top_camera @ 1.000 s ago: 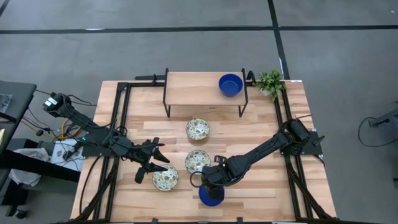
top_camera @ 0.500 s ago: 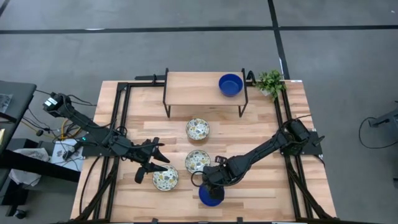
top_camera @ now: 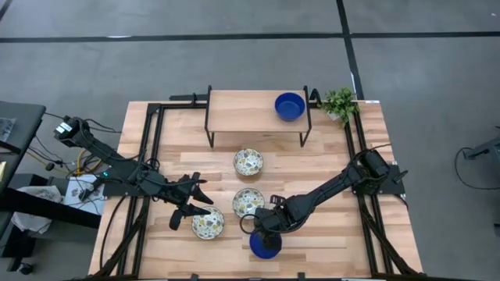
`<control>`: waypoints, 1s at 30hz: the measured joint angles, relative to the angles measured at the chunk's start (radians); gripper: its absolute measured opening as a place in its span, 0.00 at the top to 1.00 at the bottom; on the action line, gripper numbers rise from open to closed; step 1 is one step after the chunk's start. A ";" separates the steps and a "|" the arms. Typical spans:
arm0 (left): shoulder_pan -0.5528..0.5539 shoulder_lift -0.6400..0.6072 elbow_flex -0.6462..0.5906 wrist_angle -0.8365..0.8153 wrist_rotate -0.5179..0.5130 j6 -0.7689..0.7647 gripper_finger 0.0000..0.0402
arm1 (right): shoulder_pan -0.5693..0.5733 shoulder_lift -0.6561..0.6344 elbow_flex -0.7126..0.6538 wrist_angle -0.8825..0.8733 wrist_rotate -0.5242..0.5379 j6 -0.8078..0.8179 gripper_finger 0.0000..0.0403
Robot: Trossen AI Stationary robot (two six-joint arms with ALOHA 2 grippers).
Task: Pick & Place Mini bowls
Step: Stack the blue bowl on the stacked blue bowls on the shelf
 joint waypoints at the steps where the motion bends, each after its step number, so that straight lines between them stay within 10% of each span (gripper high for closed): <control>1: 0.000 0.000 0.000 0.000 0.000 0.000 0.62 | 0.000 0.000 0.000 0.000 0.000 0.000 0.98; 30: 0.000 0.000 0.000 0.000 0.000 0.000 0.62 | -0.026 -0.208 0.002 -0.154 -0.055 0.037 1.00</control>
